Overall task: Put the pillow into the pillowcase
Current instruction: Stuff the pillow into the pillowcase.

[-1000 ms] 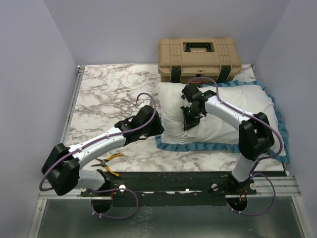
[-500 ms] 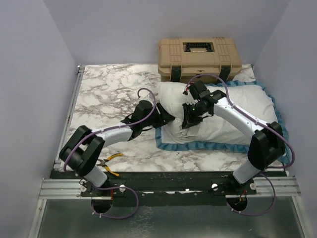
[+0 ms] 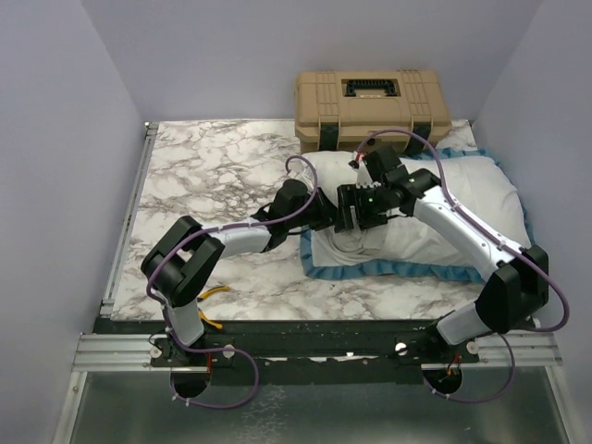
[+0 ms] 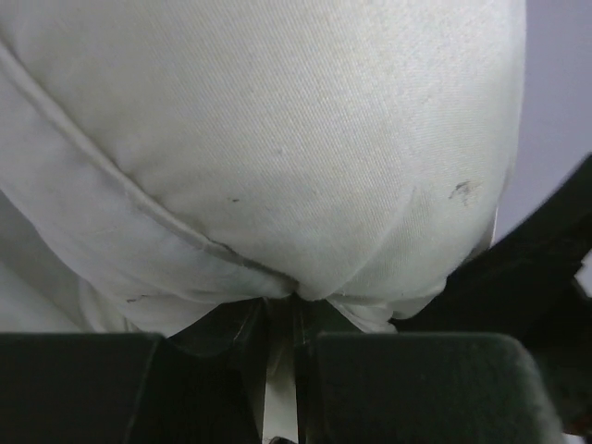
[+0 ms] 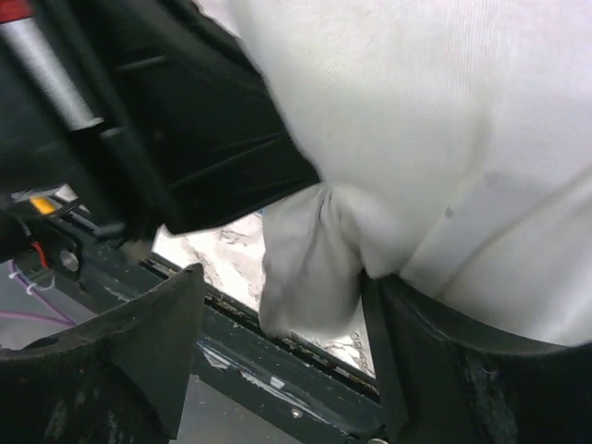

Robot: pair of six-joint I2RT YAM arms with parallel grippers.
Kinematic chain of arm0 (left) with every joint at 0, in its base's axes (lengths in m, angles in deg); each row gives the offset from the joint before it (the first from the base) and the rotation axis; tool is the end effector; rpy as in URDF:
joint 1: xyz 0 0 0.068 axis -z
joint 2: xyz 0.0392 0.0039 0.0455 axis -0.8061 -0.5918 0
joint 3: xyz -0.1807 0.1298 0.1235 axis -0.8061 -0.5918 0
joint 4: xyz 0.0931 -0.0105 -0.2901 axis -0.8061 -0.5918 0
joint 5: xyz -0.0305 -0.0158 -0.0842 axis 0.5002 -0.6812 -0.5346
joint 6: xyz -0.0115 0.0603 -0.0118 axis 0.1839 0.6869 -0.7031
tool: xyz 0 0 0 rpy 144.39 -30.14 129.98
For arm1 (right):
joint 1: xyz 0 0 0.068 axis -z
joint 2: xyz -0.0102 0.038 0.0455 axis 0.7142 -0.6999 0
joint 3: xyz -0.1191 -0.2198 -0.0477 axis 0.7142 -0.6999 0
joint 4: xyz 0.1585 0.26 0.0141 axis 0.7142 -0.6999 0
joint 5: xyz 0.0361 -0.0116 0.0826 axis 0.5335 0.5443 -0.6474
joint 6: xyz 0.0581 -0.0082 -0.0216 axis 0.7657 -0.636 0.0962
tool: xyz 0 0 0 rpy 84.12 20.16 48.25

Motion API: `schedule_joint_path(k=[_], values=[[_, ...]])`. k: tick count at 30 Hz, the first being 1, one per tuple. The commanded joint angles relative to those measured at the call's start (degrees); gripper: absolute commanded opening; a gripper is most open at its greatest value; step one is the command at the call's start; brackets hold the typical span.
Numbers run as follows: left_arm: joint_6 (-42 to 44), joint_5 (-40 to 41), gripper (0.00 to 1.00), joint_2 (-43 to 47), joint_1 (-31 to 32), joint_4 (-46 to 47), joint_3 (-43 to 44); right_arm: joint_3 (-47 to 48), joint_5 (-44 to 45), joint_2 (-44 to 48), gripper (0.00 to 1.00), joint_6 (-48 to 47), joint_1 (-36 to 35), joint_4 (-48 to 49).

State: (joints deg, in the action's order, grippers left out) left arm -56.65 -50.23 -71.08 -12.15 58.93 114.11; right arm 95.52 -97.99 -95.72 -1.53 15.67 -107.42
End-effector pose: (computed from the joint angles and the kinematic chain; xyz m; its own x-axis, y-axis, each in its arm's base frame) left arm 0.3089 -0.2920 0.1434 -0.8555 -0.3564 -0.3757 0.1852 0.4670 -0.8647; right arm 0.3030 0.1888 0.2689 -0.8895 -0.1533 -0.4304 -0.3333 0.8621 0.3817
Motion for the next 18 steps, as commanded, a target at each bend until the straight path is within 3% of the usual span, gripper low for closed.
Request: schedule_joint_path(k=[1, 4, 8, 9, 13, 16, 18], values=[[-1.4, -1.7, 0.14, -1.1, 1.3, 4.7, 2.5, -2.0, 3.7, -6.0, 0.70, -3.0, 0.1, 0.2], [-1.6, -1.4, 0.20, -0.9, 1.3, 5.1, 3.4, -2.0, 9.9, -8.9, 0.57, -3.0, 0.2, 0.0], [-1.0, -1.3, 0.36, 1.1, 1.1, 4.9, 3.4, 0.7, 17.0, -11.6, 0.07, -1.9, 0.1, -0.1], [-0.8, -0.7, 0.40, 2.3, 0.7, 4.3, 2.6, 1.8, 17.9, -11.9, 0.01, -1.5, 0.2, -0.2], [1.7, 6.3, 0.51, 10.6, -0.9, -6.5, -1.4, 5.1, 16.0, -11.6, 0.00, 0.2, 1.7, -0.8], [4.1, 12.3, 0.54, 16.6, -1.7, -19.0, -3.6, 5.4, 9.1, -9.8, 0.00, 2.3, 4.6, -0.1], [3.1, 13.5, 0.55, 19.5, -2.1, -21.4, -6.5, 5.3, 5.0, -8.2, 0.00, 3.9, 6.3, 0.4]])
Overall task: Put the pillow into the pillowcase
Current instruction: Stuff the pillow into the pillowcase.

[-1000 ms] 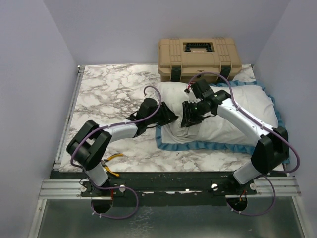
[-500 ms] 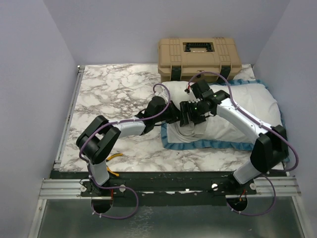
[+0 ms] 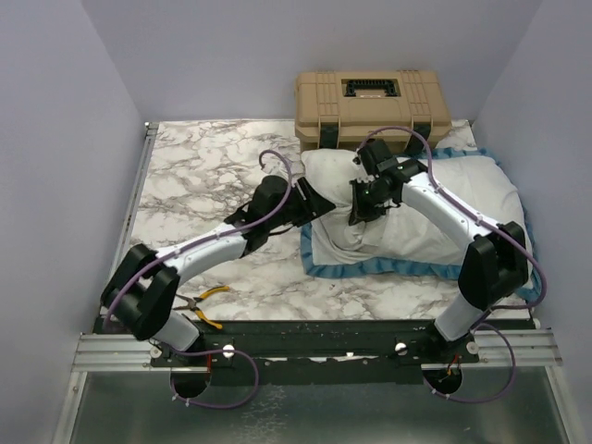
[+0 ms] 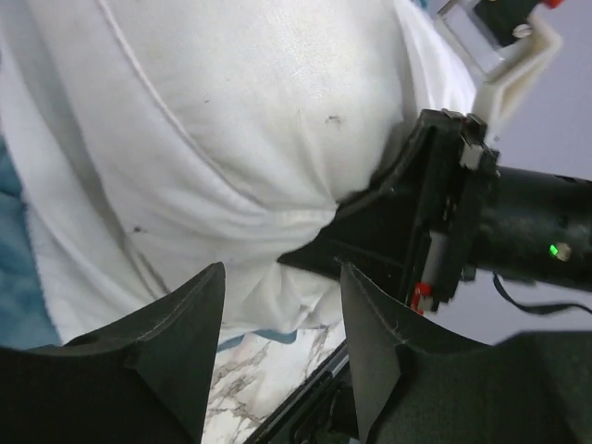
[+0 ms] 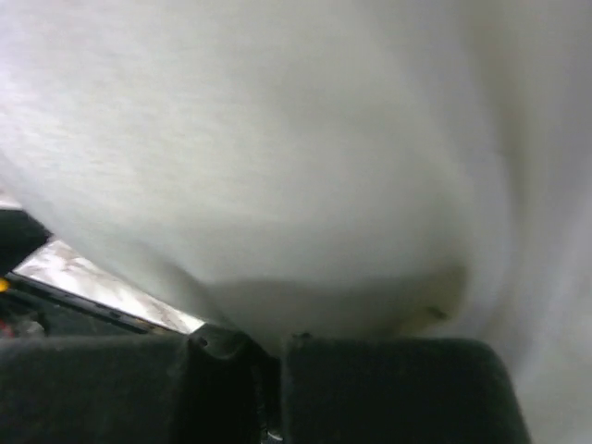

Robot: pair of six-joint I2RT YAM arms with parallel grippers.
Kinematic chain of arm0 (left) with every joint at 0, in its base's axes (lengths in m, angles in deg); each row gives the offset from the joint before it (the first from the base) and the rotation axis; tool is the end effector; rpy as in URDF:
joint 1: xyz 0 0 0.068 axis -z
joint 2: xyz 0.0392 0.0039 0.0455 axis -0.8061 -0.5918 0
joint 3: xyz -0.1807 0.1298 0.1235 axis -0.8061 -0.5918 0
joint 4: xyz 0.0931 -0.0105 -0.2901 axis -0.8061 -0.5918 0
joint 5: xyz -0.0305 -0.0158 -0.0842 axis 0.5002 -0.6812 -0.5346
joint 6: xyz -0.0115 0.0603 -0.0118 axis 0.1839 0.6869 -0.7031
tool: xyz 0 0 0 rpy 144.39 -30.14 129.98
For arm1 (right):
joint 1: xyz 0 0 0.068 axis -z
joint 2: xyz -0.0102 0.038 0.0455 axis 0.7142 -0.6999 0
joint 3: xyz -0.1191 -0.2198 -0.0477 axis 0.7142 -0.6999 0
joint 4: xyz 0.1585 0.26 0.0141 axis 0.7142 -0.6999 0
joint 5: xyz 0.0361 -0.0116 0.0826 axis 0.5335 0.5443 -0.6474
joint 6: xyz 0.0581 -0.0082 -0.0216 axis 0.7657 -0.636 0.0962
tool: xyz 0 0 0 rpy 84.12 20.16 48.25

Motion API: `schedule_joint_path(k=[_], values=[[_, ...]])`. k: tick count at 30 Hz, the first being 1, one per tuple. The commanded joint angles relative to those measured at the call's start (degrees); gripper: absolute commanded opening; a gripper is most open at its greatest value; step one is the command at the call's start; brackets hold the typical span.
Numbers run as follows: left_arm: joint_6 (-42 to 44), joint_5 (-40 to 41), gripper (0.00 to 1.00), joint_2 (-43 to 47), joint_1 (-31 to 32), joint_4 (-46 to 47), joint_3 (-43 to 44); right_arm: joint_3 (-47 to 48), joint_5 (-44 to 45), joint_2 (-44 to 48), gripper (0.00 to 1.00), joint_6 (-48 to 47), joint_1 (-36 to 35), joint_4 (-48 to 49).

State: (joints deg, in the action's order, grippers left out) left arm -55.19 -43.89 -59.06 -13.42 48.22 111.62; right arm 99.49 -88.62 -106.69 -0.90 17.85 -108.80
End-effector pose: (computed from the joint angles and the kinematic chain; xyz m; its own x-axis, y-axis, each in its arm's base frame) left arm 0.2985 -0.2642 0.1882 -0.7976 -0.4301 -0.4230 0.1521 0.5351 -0.8310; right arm 0.3412 0.1849 0.2231 -0.9306 -0.1157 -0.3473 -0.2013 0.9541 0.2216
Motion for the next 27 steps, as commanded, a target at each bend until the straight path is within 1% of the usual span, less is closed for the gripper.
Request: schedule_joint_path(k=[1, 4, 7, 10, 14, 17, 22, 27], values=[[-0.2, 7.6, 0.55, 8.5, -0.9, -11.0, -5.6, 1.3, -6.7, 3.7, 0.00, 4.2, 4.8, 1.9], [-5.2, 9.1, 0.53, 9.6, -1.1, -11.1, -9.9, 0.6, -10.1, 6.3, 0.00, 6.7, 6.7, 2.7], [-7.7, 8.4, 0.48, 6.3, -1.1, -10.7, -10.5, -1.0, -11.8, 8.6, 0.00, 8.7, 8.4, 3.9], [-6.4, 5.6, 0.45, 1.0, -0.6, -7.6, -7.1, -1.6, -13.0, 9.9, 0.00, 9.6, 9.6, 4.8], [-4.1, 3.6, 0.46, -4.8, 0.2, -5.7, -0.4, -1.2, -13.6, 9.6, 0.00, 9.5, 10.0, 4.5], [-3.7, 2.9, 0.47, -7.9, 0.5, -5.6, 2.9, -1.4, -13.4, 9.4, 0.00, 9.4, 9.9, 4.6], [-4.3, 2.9, 0.47, -10.4, 1.5, -5.6, 4.7, -1.9, -12.8, 9.6, 0.00, 9.3, 10.0, 4.8], [-4.9, 1.1, 0.48, -16.4, 3.4, -5.6, 5.6, -2.1, -12.3, 9.7, 0.00, 9.3, 10.1, 5.1]])
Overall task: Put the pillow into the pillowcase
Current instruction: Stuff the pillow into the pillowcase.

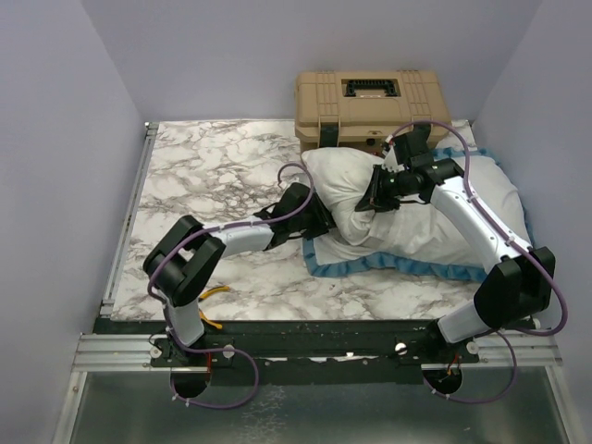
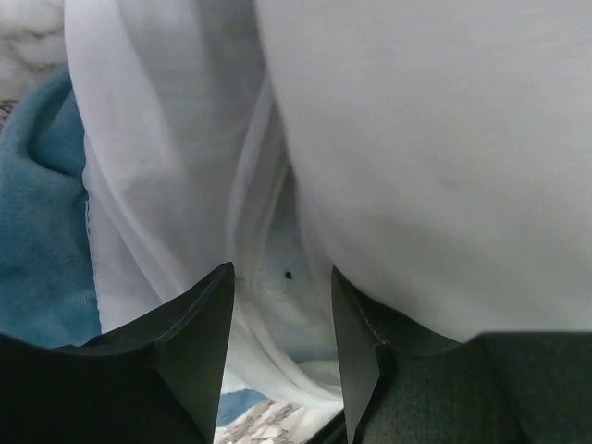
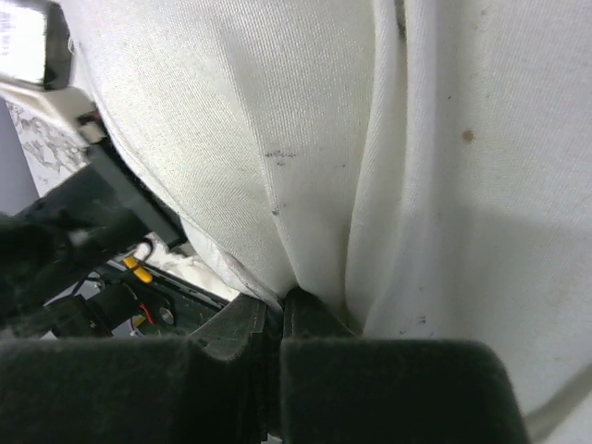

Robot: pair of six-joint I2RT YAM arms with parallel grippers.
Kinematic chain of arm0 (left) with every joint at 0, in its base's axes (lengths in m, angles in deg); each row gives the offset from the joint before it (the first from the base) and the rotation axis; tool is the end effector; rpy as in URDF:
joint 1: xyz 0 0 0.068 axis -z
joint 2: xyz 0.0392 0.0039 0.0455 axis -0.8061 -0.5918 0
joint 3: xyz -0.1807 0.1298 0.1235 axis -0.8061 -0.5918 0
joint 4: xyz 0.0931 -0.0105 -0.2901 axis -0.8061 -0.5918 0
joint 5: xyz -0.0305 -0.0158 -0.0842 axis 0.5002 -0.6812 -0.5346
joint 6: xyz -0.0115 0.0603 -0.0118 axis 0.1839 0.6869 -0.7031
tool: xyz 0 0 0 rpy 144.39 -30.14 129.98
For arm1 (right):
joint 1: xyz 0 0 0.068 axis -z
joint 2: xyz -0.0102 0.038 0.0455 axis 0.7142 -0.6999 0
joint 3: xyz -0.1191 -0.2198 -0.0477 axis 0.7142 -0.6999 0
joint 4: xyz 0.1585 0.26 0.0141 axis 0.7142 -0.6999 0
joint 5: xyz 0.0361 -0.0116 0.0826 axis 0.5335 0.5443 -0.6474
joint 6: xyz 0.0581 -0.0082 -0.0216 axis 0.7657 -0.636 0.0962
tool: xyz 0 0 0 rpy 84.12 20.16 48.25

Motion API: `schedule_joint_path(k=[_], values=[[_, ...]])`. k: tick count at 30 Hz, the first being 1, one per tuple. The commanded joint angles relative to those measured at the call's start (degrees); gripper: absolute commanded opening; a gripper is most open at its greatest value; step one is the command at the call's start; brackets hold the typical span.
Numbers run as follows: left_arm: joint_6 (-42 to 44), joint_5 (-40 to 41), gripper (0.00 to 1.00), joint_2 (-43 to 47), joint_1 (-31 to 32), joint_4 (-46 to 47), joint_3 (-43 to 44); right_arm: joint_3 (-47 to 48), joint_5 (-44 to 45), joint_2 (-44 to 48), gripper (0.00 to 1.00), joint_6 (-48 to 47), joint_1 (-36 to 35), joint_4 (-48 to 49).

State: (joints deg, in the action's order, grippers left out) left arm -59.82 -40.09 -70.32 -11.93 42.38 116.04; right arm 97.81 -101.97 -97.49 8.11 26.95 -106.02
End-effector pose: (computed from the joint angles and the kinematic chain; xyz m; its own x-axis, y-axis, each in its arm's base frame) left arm 0.3077 -0.2822 0.1291 -0.8411 -0.4427 -0.3108 -0.0514 0.6374 -0.7688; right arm 0.3428 0.1321 0.2752 -0.9178 0.1649 -0.3612 -0.0444 0.8614 0.5059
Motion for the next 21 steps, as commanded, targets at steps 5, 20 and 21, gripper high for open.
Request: schedule_joint_path(k=[5, 20, 21], values=[[-0.8, -2.8, 0.53, -9.2, 3.6, -0.3, 1.1, -0.3, 1.4, 0.3, 0.00, 0.1, 1.0, 2.2], [5.2, -2.4, 0.00, -11.5, 4.3, -0.7, 5.6, -1.4, 5.9, 0.3, 0.00, -3.8, 1.1, 0.9], [5.1, -1.8, 0.00, -9.5, 4.1, -0.5, 4.6, -1.7, 6.6, 0.3, 0.00, -4.7, 1.1, 0.8]])
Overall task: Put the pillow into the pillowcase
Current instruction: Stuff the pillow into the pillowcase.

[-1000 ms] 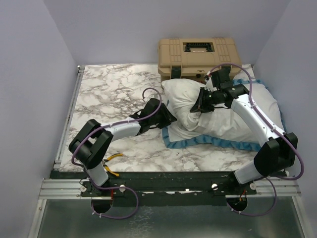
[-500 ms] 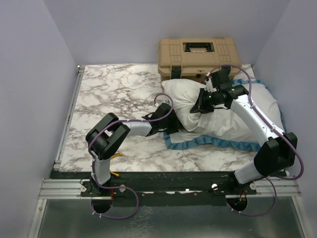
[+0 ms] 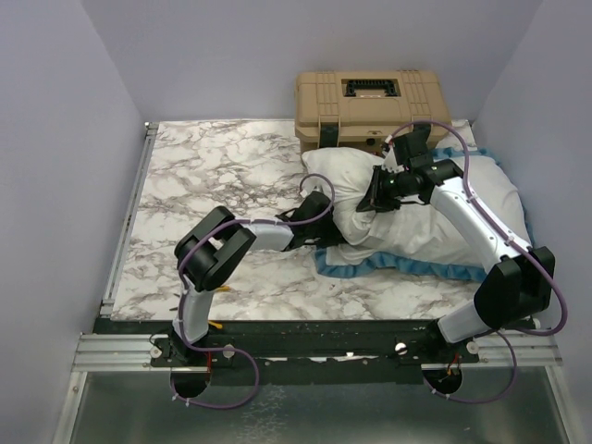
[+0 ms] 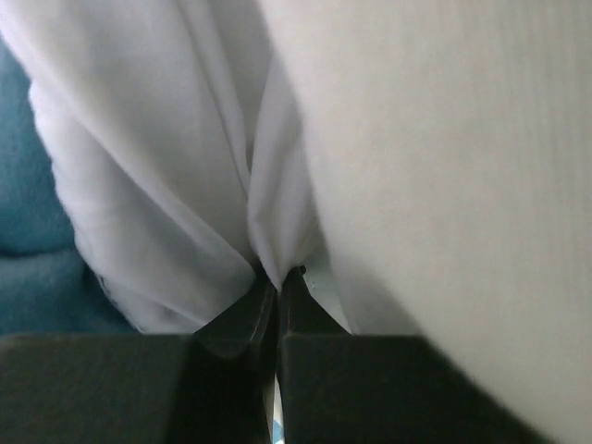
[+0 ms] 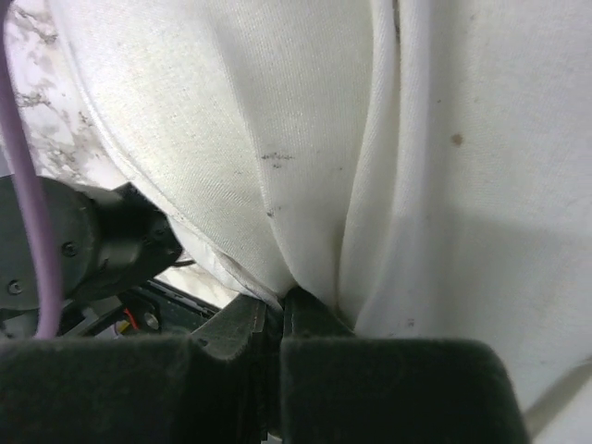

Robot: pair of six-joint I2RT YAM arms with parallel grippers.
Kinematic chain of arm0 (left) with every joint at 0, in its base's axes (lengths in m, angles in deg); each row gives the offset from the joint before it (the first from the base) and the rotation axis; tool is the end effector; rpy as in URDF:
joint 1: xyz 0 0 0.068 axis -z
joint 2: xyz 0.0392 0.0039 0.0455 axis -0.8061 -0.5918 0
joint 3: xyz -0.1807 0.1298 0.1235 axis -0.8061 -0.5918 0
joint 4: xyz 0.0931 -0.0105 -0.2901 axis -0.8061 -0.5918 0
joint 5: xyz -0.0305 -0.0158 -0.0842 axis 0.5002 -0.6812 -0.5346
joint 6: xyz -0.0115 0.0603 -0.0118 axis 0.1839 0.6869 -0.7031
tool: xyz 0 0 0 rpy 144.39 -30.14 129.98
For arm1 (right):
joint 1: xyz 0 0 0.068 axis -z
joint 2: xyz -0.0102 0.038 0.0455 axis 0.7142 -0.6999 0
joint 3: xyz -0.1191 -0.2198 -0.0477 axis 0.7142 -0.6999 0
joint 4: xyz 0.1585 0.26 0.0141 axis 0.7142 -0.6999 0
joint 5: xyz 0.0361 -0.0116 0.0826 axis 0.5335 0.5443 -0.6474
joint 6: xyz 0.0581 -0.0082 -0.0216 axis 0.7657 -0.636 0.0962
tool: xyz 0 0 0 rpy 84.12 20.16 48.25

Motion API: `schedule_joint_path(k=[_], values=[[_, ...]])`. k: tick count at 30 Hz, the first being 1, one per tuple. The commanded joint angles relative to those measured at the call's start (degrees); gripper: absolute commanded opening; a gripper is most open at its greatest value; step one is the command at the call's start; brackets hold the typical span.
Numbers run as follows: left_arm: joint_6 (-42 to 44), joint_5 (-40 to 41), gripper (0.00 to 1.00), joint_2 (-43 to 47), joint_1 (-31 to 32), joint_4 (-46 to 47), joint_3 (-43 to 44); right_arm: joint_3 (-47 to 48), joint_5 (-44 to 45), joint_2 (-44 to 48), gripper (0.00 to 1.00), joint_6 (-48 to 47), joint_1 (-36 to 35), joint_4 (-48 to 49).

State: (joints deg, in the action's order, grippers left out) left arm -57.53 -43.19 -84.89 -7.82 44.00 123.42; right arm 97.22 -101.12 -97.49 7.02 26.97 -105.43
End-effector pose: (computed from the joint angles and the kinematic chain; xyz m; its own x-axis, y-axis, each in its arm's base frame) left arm 0.3059 -0.3269 0.0705 -0.9125 -0.3023 -0.2755 -0.0093 0.6886 -0.7250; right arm 0.3433 0.1315 0.2719 -0.9140 0.1520 -0.3762 -0.0563 0.8707 0.4886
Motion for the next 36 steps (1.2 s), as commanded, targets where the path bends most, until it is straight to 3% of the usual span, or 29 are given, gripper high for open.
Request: schedule_joint_path(k=[1, 13, 17, 21, 24, 27, 31, 36], values=[[2.7, 2.2, 0.00, 7.0, -0.3, -2.0, -3.7, -1.5, 6.4, 0.1, 0.00, -4.8, 1.0, 0.2], [-8.7, 1.7, 0.00, 28.2, -2.3, 15.5, -22.3, -2.7, 16.2, -3.1, 0.00, -11.7, -0.1, 0.2], [-9.4, 3.5, 0.00, 33.5, -2.7, 12.5, -24.5, -3.6, 21.8, -4.4, 0.00, -12.4, -2.4, 0.6], [-4.6, 10.3, 0.00, 39.7, -3.0, 0.4, -23.3, -3.7, 25.9, -3.9, 0.00, -12.5, -3.4, 0.8], [-4.5, 11.1, 0.00, 41.1, -3.3, 0.5, -23.3, -3.0, 24.9, -4.1, 0.00, -12.6, -4.2, 1.3], [-4.1, 9.8, 0.00, 40.8, -3.3, 3.4, -22.4, -2.7, 20.7, -5.5, 0.00, -12.8, -6.3, 2.4], [-3.4, 1.6, 0.00, 36.8, -3.1, 8.1, -19.1, -5.3, 5.8, -9.2, 0.00, -10.4, -7.1, 7.8], [-3.0, -2.2, 0.00, 35.4, -1.5, 8.9, -16.0, -6.6, -8.2, -16.0, 0.00, -4.6, -7.3, 15.1]])
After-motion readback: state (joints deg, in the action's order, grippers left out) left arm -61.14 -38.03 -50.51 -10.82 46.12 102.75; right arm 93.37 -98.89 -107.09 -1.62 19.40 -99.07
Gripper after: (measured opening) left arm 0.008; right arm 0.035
